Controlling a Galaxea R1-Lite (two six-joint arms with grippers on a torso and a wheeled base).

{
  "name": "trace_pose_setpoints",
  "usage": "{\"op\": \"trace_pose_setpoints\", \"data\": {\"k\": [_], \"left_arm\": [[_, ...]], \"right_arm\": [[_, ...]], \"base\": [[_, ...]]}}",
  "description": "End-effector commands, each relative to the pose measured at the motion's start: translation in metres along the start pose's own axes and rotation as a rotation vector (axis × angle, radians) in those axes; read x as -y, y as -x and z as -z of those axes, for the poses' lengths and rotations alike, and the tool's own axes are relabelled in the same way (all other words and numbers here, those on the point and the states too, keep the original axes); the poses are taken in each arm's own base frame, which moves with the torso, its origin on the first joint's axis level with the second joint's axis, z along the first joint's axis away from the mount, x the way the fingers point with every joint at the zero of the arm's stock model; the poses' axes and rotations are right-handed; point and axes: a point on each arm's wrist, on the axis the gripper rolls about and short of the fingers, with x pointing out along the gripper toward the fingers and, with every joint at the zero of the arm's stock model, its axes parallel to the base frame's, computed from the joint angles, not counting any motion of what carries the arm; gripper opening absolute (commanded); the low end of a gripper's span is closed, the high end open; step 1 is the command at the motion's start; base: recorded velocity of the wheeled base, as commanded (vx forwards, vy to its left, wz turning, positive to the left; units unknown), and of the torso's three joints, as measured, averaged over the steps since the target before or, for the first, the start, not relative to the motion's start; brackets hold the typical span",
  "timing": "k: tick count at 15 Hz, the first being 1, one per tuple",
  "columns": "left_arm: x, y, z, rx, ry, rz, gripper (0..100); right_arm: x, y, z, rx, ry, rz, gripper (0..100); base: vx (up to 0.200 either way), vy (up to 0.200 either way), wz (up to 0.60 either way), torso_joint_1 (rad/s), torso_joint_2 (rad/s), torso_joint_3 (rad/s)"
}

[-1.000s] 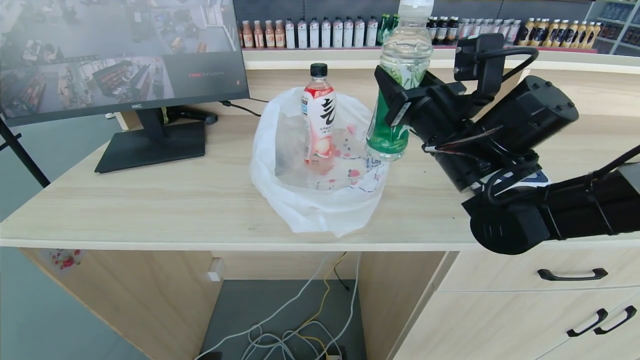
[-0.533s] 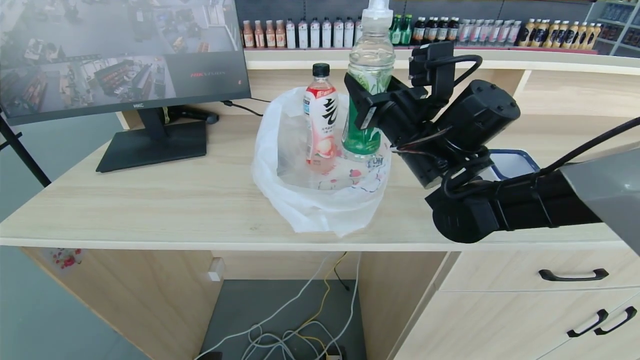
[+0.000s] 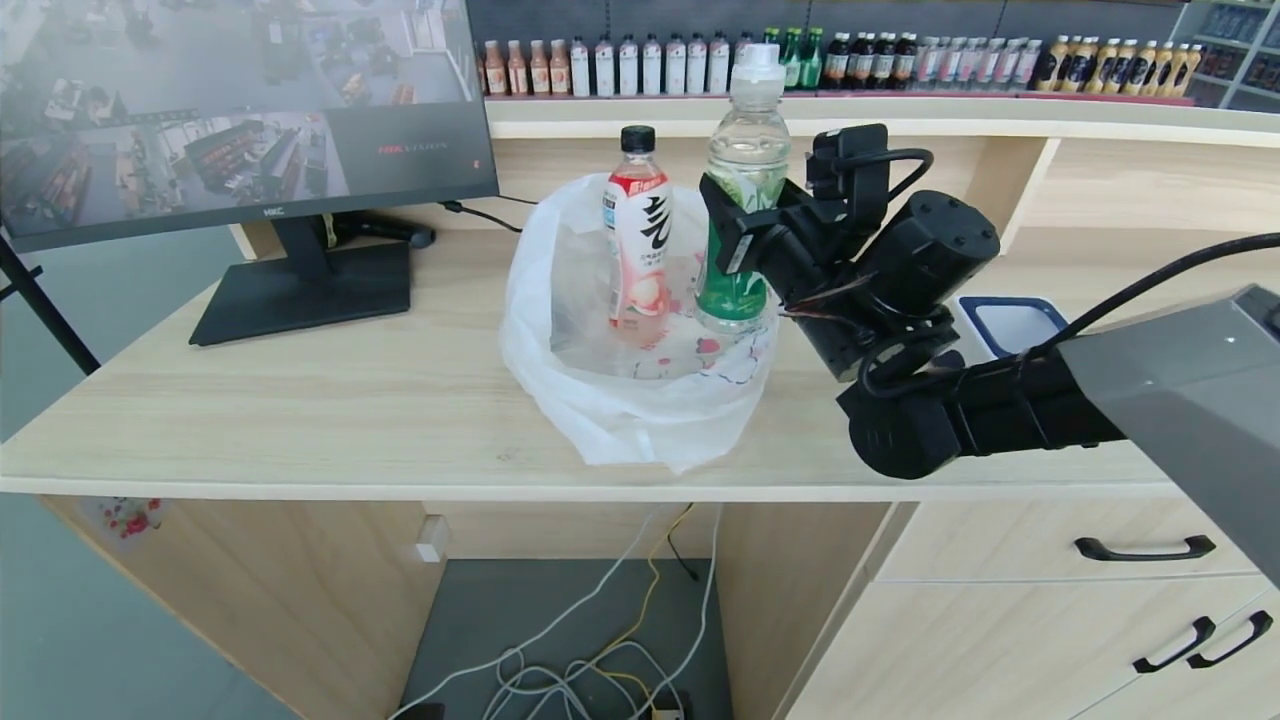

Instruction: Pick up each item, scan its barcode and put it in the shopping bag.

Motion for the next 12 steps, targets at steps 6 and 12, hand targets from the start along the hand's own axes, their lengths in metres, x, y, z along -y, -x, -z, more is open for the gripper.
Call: {"op": "trace_pose_setpoints", "data": {"k": [6,12], "left_arm": [[0.0,0.0,0.0,0.0,0.0,0.0,100],[0.0,0.0,0.0,0.0,0.0,0.0,100]], "right_arm": [[0.001,-0.002,0.009,-0.006,-0.003,0.001,0],[-0.003,0.001,0.03,-0.046,0.007,0.0,0]], "base": [[0.0,0.0,0.0,0.0,0.0,0.0],[0.0,0.0,0.0,0.0,0.0,0.0]]}}
